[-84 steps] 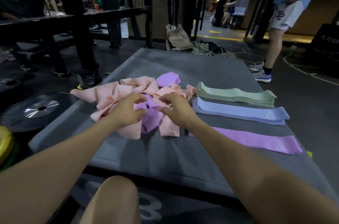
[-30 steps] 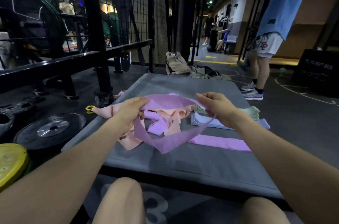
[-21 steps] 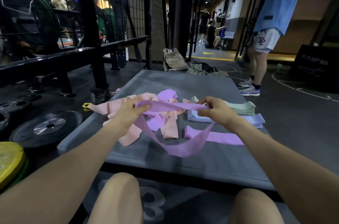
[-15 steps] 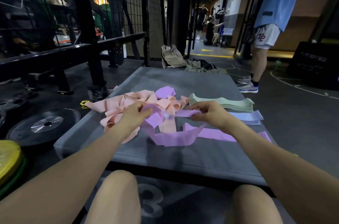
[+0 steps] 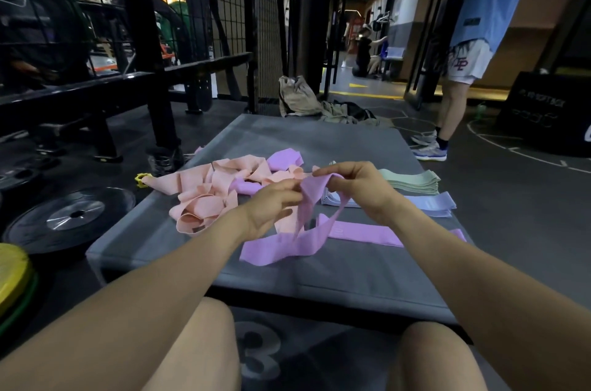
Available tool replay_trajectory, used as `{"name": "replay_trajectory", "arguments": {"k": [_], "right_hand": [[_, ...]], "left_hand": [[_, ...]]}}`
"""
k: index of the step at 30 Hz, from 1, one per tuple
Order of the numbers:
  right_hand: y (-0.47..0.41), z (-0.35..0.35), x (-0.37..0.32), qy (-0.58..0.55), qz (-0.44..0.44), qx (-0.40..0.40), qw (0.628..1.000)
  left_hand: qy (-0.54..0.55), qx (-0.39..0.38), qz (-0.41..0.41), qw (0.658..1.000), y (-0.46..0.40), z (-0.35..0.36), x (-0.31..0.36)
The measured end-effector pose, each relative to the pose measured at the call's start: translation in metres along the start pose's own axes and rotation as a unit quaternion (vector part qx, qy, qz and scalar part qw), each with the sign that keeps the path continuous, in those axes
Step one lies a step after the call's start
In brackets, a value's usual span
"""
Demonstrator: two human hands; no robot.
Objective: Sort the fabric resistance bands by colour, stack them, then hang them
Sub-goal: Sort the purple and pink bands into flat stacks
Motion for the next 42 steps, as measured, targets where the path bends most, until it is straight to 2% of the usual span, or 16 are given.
{"name": "replay_trajectory", "arguments": {"k": [5,11,16,20,26,33,37,42], "right_hand": [[-0.001,-0.007,0.01,-0.017,0.02,0.01,1.0],[-0.007,0.005,-0.008,0.016,0.005,-0.004,1.0],[-0.012,0.008,-0.034,0.122,-0.042,0.037,0.991],[-0.012,-0.001,-0.044,0.121,-0.048,0.068,0.989],[-0.008,-0.018,-0.047,0.118,-0.044,0.075,0.989],[0.006,-0.039,-0.055,0.162,-0.044,0.112,0.979],[0.009,-0.062,-0.064,0.185,-0.061,0.184,0.964],[0.023,-0.115,-0.038,0.117,-0.008,0.29,0.95]], "left_hand": [[0.074,0.059,0.043,0.995,-0.002,-0.017,0.012],[0.074,0.119,0.072,0.988,-0.002,-0.033,0.037],[0.041,0.142,0.094,0.985,-0.002,-0.038,0.059],[-0.034,0.164,0.123,0.978,0.001,-0.042,0.075],[-0.096,0.09,0.123,0.984,-0.006,-0.018,0.077],[-0.169,0.101,0.137,0.971,-0.014,0.006,0.084],[-0.139,0.046,0.124,0.981,-0.021,0.03,0.077],[-0.217,-0.01,0.047,0.975,-0.027,0.044,0.036]]}}
Point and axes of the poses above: each hand's wrist, its own y-axis away from the middle knuckle, its own z-axis out of the palm, x = y × z, the point moved 10 cm from there along -y, towards the middle knuckle, and after that the axes turned 4 degrees about -x, right-handed, at the moved point
